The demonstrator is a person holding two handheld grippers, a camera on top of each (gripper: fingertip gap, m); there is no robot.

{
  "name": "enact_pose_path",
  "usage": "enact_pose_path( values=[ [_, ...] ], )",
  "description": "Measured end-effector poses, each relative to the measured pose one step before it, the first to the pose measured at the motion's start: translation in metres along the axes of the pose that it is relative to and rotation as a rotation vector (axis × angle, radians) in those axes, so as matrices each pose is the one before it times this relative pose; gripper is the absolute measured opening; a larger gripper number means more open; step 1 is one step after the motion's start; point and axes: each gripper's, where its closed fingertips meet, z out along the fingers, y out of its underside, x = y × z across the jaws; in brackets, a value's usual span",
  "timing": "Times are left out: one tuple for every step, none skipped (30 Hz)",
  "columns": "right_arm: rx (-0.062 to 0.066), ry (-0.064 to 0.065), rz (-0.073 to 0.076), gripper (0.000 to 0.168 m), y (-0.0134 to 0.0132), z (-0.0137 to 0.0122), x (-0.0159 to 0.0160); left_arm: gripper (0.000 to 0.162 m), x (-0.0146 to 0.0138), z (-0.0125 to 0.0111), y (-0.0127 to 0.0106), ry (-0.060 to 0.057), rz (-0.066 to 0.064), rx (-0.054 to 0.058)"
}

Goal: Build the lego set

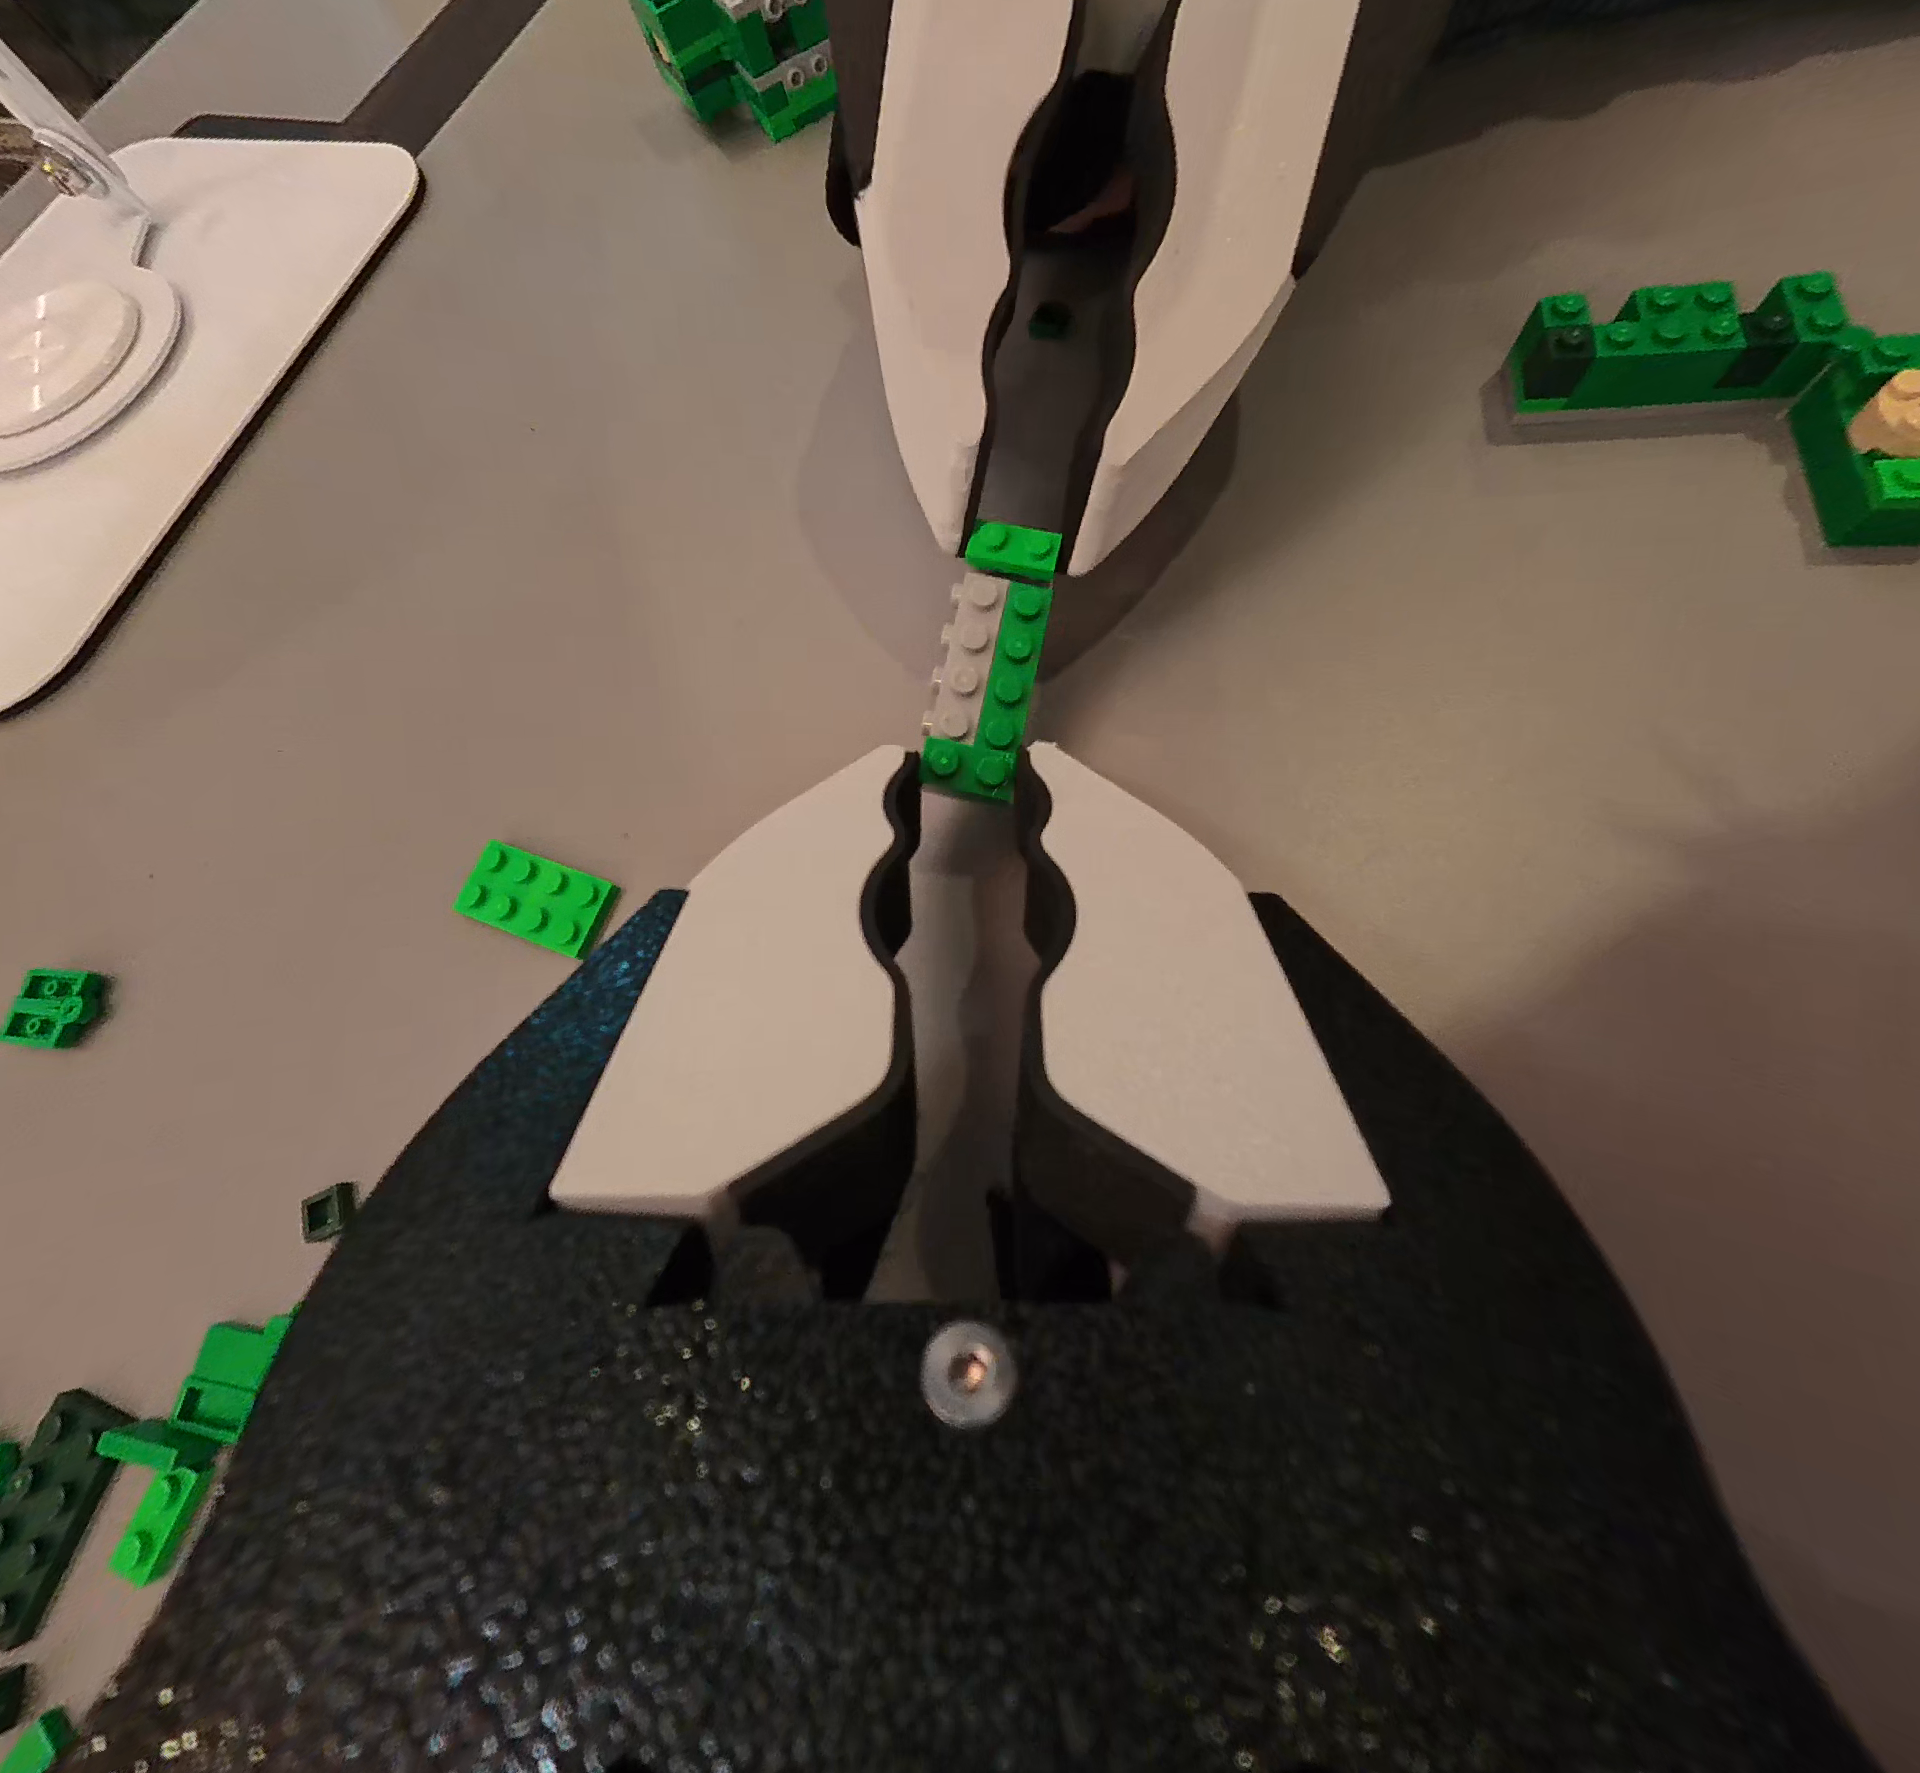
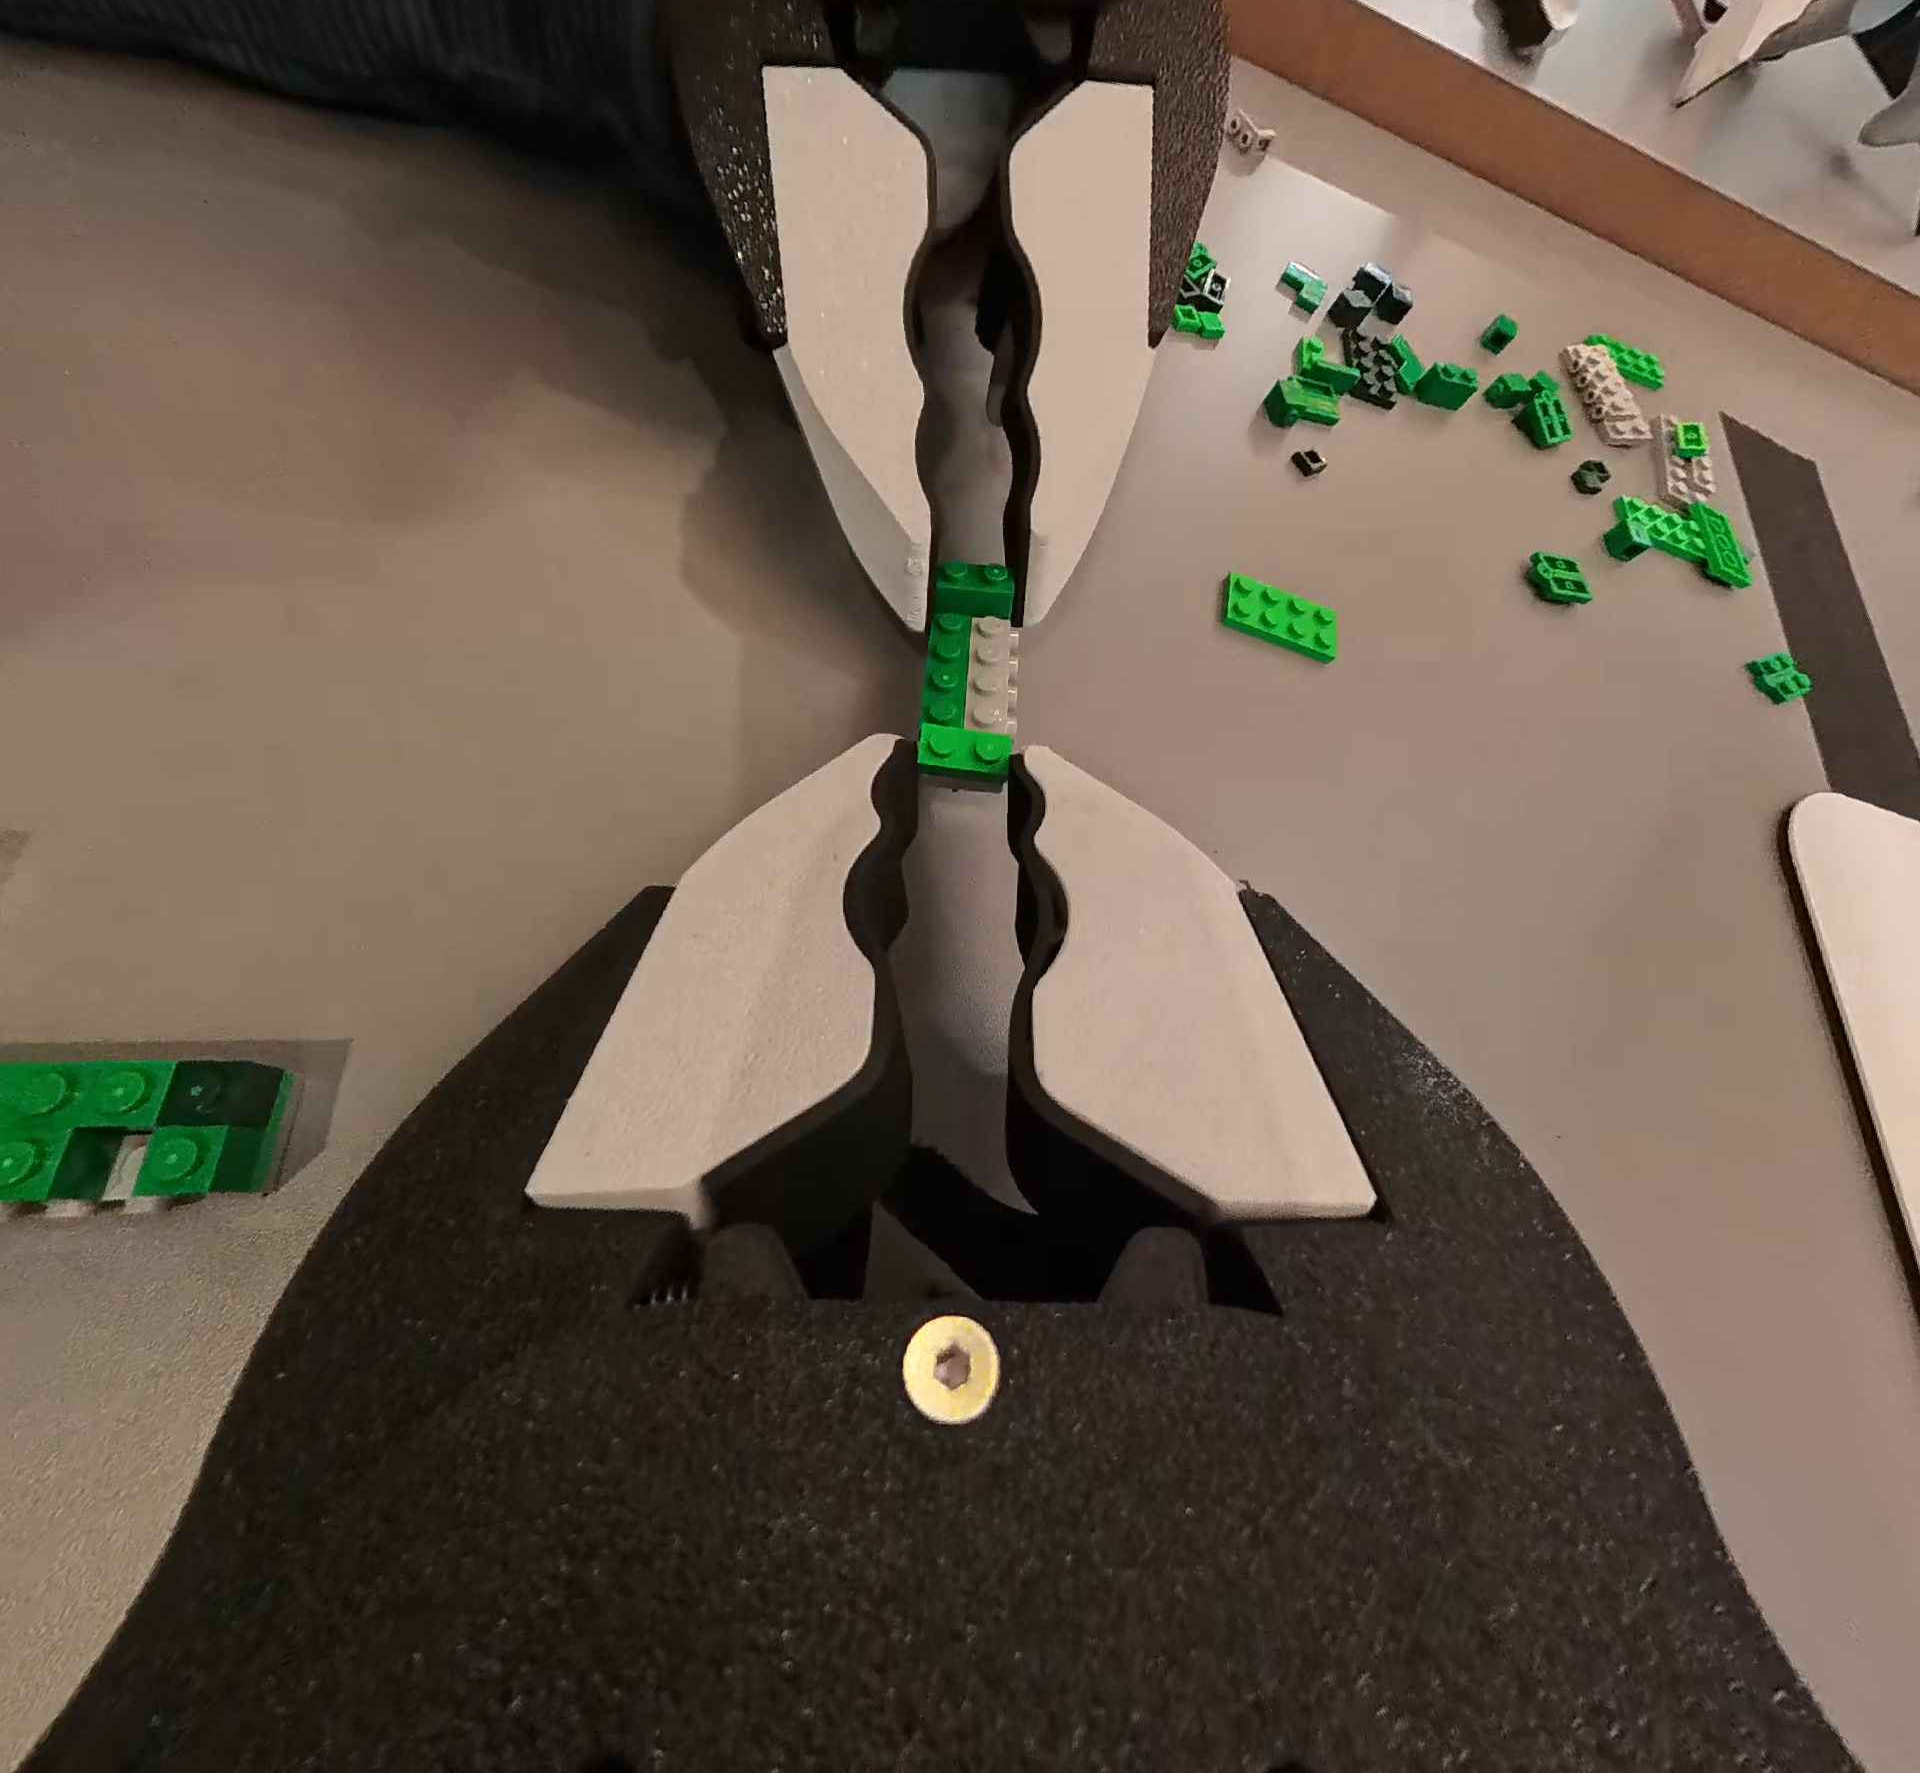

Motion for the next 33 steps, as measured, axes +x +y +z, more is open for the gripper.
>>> enact_pose_path(
  values=[
    [-0.0015, -0.0011, 0.0001, 0.016, 0.00013, 0.00018, -0.00014, 0.017, 0.00013, 0.00011, 0.00016, 0.0018, -0.001, -0.0009],
    [-0.0013, -0.002, -0.0004, 0.016, 0.00018, 0.00008, -0.00023, 0.017, 0.00029, 0.00017, 0.00011, 0.0013, 0.0007, -0.0019],
    [-0.0017, -0.0012, -0.0011, 0.016, 0.0002, 0.00022, -0.00023, 0.017, 0.00038, 0.00028, 0.00038, 0.0022, 0.001, -0.003],
    [-0.0034, -0.0014, -0.0017, 0.016, 0.00038, 0.00026, -0.00037, 0.017, 0.00048, 0.00037, 0.00049, 0.003, 0.0004, -0.0037],
    [-0.0049, -0.0018, -0.002, 0.016, 0.00059, 0.0005, -0.00041, 0.017, 0.00024, 0.00029, 0.00037, 0.0005, 0.0009, -0.0033],
    [-0.0051, -0.0011, -0.0024, 0.016, 0.00052, 0.00044, -0.00027, 0.017, 0.00016, 0.00028, 0.00038, 0.0006, 0.001, -0.0031],
    [-0.0033, -0.0001, -0.0021, 0.016, 0.00031, 0.00032, -0.00022, 0.017, 0.00012, 0.00028, 0.00026, 0.0008, -0.0001, -0.0028],
    [-0.0016, -0.0002, -0.0017, 0.016, 0.00021, 0.0001, -0.00021, 0.017, 0.00018, 0.00006, 0.00019, 0.0008, -0.0003, -0.0015],
    [-0.0002, -0.0001, -0.0005, 0.016, 0.00004, 0.0001, -0.00007, 0.017, -0.00005, 0.00005, -0.00001, 0.0003, -0.0006, 0.0001],
    [0.0002, -0.0001, 0.0005, 0.016, 0.00003, -0.00004, 0.00001, 0.017, 0.00005, -0.00002, 0.0, 0.0006, -0.002, 0.0006],
    [0.0004, -0.001, 0.0006, 0.016, -0.00007, -0.00008, -0.00008, 0.017, 0.00004, -0.0001, -0.00005, 0.0014, -0.0017, 0.0007],
    [-0.0005, 0.0008, 0.0009, 0.016, 0.00018, 0.00003, 0.00014, 0.017, 0.00001, -0.0001, -0.00004, 0.0007, -0.0015, 0.0003],
    [-0.001, -0.0008, 0.0005, 0.016, 0.00008, -0.00002, -0.0002, 0.017, 0.00002, 0.00002, 0.00003, 0.0007, -0.001, -0.0003],
    [-0.0019, 0.0002, 0.0011, 0.016, 0.0003, 0.00004, 0.00007, 0.017, 0.0, 0.00007, 0.00023, 0.0008, -0.001, -0.0015],
    [-0.0022, 0.0005, 0.0, 0.016, 0.00029, 0.00019, 0.00004, 0.017, 0.00006, 0.00019, 0.00029, 0.0009, -0.0009, -0.0021],
    [-0.0029, 0.001, -0.0019, 0.016, 0.00032, 0.00024, -0.0001, 0.017, 0.00004, 0.00014, 0.0002, 0.0006, -0.0013, -0.002],
    [-0.003, 0.0013, -0.0026, 0.016, 0.00027, 0.00028, -0.00008, 0.017, 0.00002, 0.00017, 0.00015, 0.0005, -0.0013, -0.0016],
    [-0.0026, 0.0008, -0.0023, 0.016, 0.0003, 0.00019, -0.00019, 0.017, 0.00002, 0.00011, 0.00022, 0.001, -0.0017, -0.0019],
    [-0.0021, 0.0009, -0.0013, 0.016, 0.00025, 0.00012, -0.00002, 0.017, 0.00005, 0.00016, 0.00032, 0.001, -0.0017, -0.002],
    [-0.0024, 0.0004, -0.0002, 0.016, 0.00025, 0.00023, -0.00001, 0.017, -0.00011, 0.00011, 0.00022, 0.0001, -0.0014, -0.0019],
    [-0.0025, -0.0008, -0.0001, 0.016, 0.00032, 0.00017, -0.00012, 0.017, 0.00007, 0.00013, 0.00021, 0.001, -0.0011, -0.0021],
    [-0.0025, -0.0001, 0.0002, 0.016, 0.00033, 0.00017, -0.00005, 0.017, 0.00003, 0.00025, 0.00027, 0.0007, -0.0017, -0.0023],
    [-0.0031, -0.0002, 0.0004, 0.016, 0.0004, 0.00012, -0.00008, 0.017, -0.00006, 0.00005, 0.00025, 0.0001, -0.0014, -0.0018],
    [-0.0024, -0.0001, 0.0, 0.016, 0.00024, 0.00023, -0.00009, 0.017, 0.0001, 0.00021, 0.00025, 0.0008, -0.0017, -0.0018],
    [-0.0016, 0.0007, -0.0002, 0.016, 0.00015, 0.00011, 0.00003, 0.017, -0.00008, -0.00001, 0.00009, 0.0, -0.0006, -0.0007],
    [-0.0011, 0.0003, -0.0004, 0.016, 0.00016, 0.00003, -0.00002, 0.017, -0.00004, 0.00008, 0.0001, 0.0001, -0.0009, -0.0002],
    [-0.0003, 0.0012, 0.0003, 0.016, 0.00002, 0.00004, 0.00021, 0.017, -0.00002, -0.00002, 0.00008, 0.0006, -0.0017, -0.0004],
    [-0.0004, 0.0008, 0.0008, 0.016, 0.00003, 0.00003, 0.00013, 0.017, -0.00007, 0.00003, 0.0, 0.0001, -0.0008, -0.0001],
    [-0.0007, -0.0002, 0.0002, 0.016, 0.00014, 0.00007, 0.00001, 0.017, -0.00002, 0.00011, 0.00007, 0.0001, 0.0, -0.0003],
    [-0.0008, -0.001, -0.0007, 0.016, 0.00007, 0.0001, -0.00023, 0.017, 0.00013, 0.00009, 0.00013, 0.0007, 0.0001, -0.0011],
    [-0.0013, -0.0004, -0.0009, 0.016, 0.0001, 0.00014, -0.00005, 0.017, -0.00001, 0.00012, 0.00014, 0.0005, -0.0002, -0.0012],
    [-0.0013, -0.0007, -0.0009, 0.016, 0.0002, 0.00013, -0.0002, 0.017, 0.00004, 0.00013, 0.00011, 0.0007, -0.0004, -0.001],
    [-0.0014, -0.0002, -0.0007, 0.016, 0.00005, 0.00018, -0.0001, 0.017, 0.00005, 0.00007, 0.00014, 0.0005, -0.0003, -0.0009]
  ],
)
